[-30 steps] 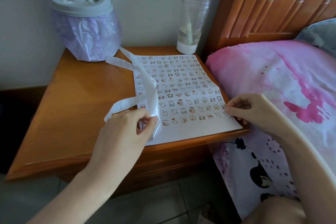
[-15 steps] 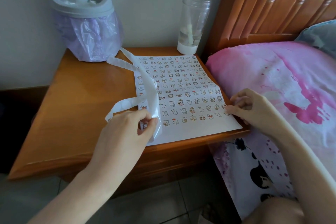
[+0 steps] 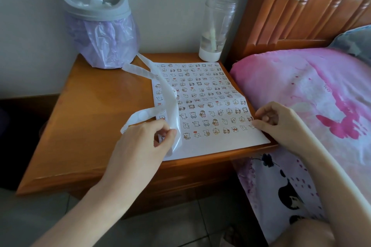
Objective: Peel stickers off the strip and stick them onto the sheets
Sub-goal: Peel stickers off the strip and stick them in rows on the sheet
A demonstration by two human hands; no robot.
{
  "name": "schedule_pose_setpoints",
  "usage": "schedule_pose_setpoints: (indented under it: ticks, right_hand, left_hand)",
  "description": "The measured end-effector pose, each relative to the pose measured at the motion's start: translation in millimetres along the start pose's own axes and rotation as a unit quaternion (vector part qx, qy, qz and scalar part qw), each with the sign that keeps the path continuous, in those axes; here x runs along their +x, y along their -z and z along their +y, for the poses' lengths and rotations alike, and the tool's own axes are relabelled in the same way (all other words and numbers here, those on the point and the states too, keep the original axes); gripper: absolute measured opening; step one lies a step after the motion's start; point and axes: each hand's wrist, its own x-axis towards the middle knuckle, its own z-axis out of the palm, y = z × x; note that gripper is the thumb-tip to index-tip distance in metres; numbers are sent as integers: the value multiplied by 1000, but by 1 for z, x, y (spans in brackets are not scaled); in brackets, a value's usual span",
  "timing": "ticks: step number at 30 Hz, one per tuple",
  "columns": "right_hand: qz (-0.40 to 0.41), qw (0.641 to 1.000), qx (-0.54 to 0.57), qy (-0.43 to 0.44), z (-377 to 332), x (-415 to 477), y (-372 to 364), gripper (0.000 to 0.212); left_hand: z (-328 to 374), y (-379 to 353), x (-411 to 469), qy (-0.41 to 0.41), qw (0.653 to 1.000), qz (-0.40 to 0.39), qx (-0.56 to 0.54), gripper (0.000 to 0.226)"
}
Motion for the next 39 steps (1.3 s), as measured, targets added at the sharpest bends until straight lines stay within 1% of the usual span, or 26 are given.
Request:
schedule_pose_setpoints:
  ticks: [2,3,4,5,6,8,10,12,14,18,22,25,30,31,34,39]
  right_hand:
    - [49,999,16,8,-7,-5,-3,14]
    - [69,996,44,20,-15,-8,-6,12]
    - [79,993,81,42,-28,-13,-11,10]
    - [72,988,119,68,-42,-17,-17,9]
    - [47,982,154,95,-58,-22,-24,7]
    - [-37,970,198,136,-88,-31,-40,6]
    - [-111,956,217,164,-110,-38,-53,15]
    - [-144,942,245,181,-125,-42,-61,21]
    - [-147,931,277,186,-134,-43,-66,22]
    - [-135,922,309,191,-142,-39,-78,17]
    - [-159,900,374,157,-139,-36,-84,15]
    - [-166,890,400,141,-136,-35,-87,13]
    - [-145,891,403,147,-134,-33,-89,8]
    - [-139,893,401,150,-134,-32,-89,8]
    - [-129,898,390,158,-133,-31,-89,9]
    - [-121,911,356,167,-133,-32,-90,9]
  left_hand:
    - [-1,4,1,22,998,-3,-53,15]
    - [-1,7,1,29,997,-2,-76,15]
    - [-1,11,3,32,995,-1,-100,15]
    - [1,15,4,32,992,2,-126,15]
    - [2,19,5,34,987,6,-157,15]
    - [5,28,8,44,975,20,-217,16]
    - [4,36,11,51,967,43,-247,17]
    - [-1,41,14,66,958,58,-272,17]
    - [-7,44,17,83,950,70,-292,18]
    - [-14,47,19,88,946,78,-301,19]
    - [-11,44,17,82,948,71,-298,19]
    - [-9,41,16,86,949,67,-297,21]
    - [-10,42,17,107,939,18,-325,38]
    - [-10,43,17,97,945,11,-312,38]
    - [-10,45,15,61,962,12,-267,20]
    - [-11,41,16,49,962,33,-267,13]
